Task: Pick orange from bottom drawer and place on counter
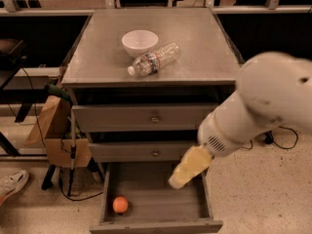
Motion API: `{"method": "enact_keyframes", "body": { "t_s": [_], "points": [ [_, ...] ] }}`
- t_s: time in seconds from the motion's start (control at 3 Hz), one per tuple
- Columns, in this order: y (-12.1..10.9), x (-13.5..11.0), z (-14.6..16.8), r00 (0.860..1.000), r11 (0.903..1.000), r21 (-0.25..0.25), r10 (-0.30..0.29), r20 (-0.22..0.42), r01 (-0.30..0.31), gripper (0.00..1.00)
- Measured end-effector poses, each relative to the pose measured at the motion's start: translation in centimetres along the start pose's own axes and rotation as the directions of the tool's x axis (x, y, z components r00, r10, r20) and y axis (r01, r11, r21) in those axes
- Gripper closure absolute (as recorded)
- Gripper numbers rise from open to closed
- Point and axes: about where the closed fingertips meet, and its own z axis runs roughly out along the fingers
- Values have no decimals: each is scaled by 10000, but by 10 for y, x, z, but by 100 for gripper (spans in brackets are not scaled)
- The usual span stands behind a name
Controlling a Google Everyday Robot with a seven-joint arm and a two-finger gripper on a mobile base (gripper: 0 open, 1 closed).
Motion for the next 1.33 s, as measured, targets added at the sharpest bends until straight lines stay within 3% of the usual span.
{"method": "enact_keyframes", "body": {
  "t_s": [0.33, 1.0, 1.33],
  "points": [
    [89, -5, 107, 9962, 9828, -1759, 665, 555, -558, 0],
    [91, -9, 116, 9950, 9837, -1722, 650, 761, -511, 0],
    [107, -17, 173, 9946, 9767, -2147, 259, 1009, -37, 0]
  ]
}}
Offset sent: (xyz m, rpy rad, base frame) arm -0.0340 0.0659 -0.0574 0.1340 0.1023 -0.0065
